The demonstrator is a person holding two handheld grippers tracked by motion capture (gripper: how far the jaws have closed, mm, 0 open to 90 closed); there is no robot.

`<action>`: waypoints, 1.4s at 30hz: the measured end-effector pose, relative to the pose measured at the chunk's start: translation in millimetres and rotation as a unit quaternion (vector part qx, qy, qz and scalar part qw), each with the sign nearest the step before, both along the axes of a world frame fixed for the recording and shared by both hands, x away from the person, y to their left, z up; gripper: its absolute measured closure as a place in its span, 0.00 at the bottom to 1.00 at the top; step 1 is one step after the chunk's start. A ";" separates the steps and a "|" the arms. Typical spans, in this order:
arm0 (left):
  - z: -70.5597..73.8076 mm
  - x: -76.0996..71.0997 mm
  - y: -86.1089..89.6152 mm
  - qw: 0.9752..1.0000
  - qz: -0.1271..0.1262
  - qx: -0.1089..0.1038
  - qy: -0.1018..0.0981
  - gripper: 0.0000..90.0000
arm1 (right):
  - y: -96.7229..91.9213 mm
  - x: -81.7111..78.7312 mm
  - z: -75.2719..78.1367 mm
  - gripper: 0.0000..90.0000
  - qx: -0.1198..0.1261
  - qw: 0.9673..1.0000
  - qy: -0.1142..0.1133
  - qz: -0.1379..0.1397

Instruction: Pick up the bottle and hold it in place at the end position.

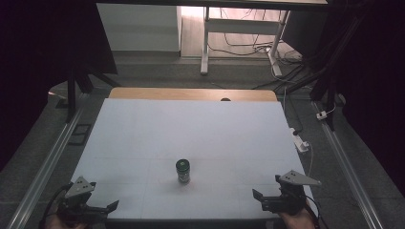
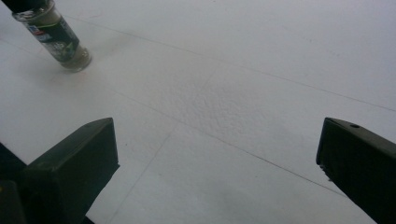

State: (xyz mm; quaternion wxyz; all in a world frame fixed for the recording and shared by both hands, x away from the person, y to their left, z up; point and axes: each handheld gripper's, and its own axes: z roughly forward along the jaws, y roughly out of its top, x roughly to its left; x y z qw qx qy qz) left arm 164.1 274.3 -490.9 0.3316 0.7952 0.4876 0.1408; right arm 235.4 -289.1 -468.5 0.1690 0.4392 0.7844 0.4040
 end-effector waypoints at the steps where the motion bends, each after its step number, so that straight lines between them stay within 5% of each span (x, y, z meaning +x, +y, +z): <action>1: 0.0 0.3 0.5 1.000 -0.002 -0.002 0.001 0.00 | -0.3 0.3 -0.1 0.00 0.000 1.000 0.001 0.001; 28: 2.5 2.5 8.5 0.999 0.001 -0.048 0.005 0.00 | 5.2 0.7 -1.4 0.00 -0.015 0.999 0.011 0.039; 42: 7.3 8.7 1.5 0.997 -0.040 -0.059 -0.020 0.00 | 4.9 1.6 -1.6 0.00 -0.016 0.999 0.014 0.040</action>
